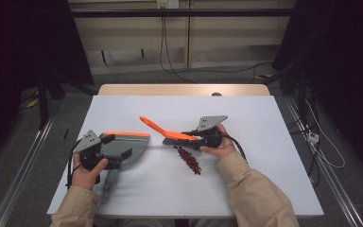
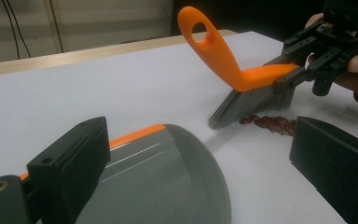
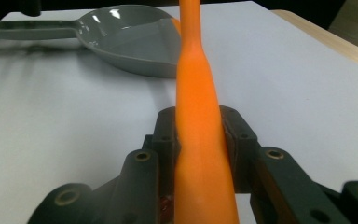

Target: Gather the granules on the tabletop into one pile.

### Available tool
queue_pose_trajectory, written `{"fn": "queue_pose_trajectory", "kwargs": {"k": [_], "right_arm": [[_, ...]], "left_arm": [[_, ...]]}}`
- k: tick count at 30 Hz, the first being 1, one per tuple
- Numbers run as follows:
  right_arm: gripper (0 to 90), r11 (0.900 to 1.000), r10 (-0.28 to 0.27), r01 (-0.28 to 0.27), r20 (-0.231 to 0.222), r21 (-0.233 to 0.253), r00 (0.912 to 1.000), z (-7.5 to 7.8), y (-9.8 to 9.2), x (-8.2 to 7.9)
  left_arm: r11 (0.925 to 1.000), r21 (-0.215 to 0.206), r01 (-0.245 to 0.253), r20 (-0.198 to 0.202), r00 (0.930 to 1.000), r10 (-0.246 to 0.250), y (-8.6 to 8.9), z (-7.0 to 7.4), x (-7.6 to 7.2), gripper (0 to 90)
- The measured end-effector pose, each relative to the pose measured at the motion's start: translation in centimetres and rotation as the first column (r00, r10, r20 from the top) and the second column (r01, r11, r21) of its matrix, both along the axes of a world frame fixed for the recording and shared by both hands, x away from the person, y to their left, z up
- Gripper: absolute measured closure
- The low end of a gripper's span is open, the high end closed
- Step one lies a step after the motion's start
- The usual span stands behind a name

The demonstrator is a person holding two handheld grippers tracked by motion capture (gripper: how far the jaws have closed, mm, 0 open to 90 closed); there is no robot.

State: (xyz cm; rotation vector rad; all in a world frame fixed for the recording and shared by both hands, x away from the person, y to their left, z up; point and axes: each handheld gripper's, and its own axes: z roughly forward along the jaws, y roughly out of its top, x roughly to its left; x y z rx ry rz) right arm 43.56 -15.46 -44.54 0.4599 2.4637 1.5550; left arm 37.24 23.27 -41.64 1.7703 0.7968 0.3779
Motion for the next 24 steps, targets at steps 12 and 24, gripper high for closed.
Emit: {"fn": "queue_pose_trajectory", "kwargs": {"k": [12, 24], "right_arm": [[70.7, 0.998, 0.069, -0.069, -0.001, -0.009, 0.9976, 0.1, -0.4, -1.1], [70.5, 0.998, 0.065, -0.065, 0.004, -0.026, 0.9979, 0.2, -0.6, -2.9]], "left_arm": [[1.0, -0.002, -0.006, -0.002, 1.0, 0.006, 0.1, 0.0, 0.0, 5.1], [1.0, 0.004, -0.005, 0.0, 1.0, 0.005, 0.0, 0.0, 0.0, 5.1]]}}
